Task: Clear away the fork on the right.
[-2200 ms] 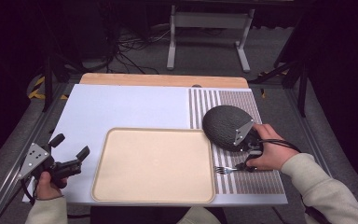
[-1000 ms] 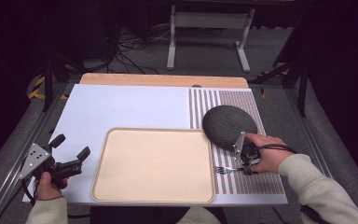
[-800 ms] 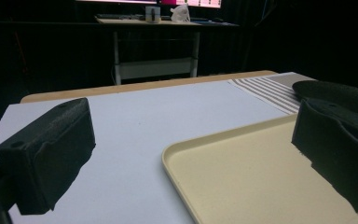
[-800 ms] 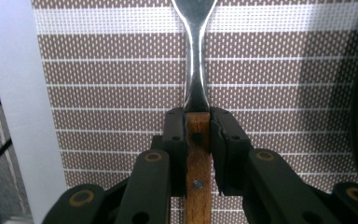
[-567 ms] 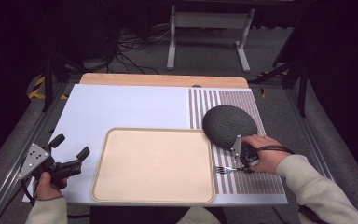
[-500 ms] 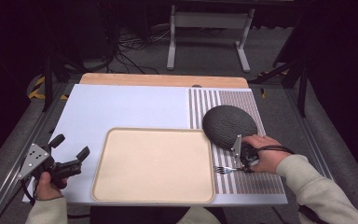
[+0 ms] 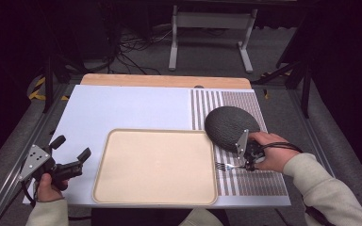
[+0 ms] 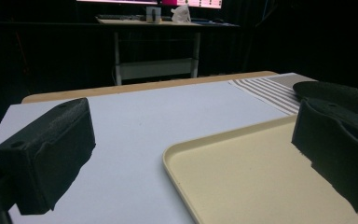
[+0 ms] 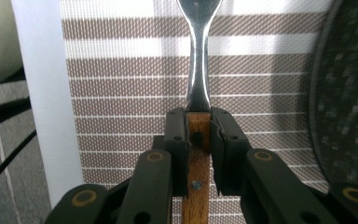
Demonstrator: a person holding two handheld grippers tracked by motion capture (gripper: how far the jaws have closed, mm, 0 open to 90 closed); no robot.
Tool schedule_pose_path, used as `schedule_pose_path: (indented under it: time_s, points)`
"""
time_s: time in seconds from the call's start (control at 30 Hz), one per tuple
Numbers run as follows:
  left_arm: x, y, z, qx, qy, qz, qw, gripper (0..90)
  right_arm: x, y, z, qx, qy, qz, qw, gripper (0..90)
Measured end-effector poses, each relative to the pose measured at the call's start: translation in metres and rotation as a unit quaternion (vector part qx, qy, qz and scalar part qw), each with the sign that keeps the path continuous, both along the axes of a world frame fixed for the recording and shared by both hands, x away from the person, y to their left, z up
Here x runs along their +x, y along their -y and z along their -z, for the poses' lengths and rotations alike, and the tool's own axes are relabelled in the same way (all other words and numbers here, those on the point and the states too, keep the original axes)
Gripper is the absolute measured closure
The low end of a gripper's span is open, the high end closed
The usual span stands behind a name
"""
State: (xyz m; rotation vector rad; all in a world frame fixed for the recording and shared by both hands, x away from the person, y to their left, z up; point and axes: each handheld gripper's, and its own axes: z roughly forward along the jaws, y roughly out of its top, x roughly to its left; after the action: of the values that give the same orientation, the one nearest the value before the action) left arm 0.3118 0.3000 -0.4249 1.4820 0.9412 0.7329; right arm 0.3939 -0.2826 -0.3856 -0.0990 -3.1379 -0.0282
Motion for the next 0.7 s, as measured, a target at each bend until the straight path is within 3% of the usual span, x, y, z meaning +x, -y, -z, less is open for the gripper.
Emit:
schedule_pose_path:
  time_s: [0.2,0.53,0.7]
  points:
    - [0.0,-0.001,0.0,0.001,0.0,-0.001,1.0,0.0,0.001,-0.002,-0.01,0.025,0.009,0.025,0.9993,77.5]
    - [0.0,-0.001,0.0,-0.001,0.0,-0.002,1.0,0.0,0.002,-0.008,-0.024,0.042,0.021,0.038,0.9982,77.5]
    - [0.0,0.0,0.0,0.0,-0.001,-0.001,1.0,0.0,0.004,-0.014,-0.033,0.072,0.03,0.064,0.9949,77.6]
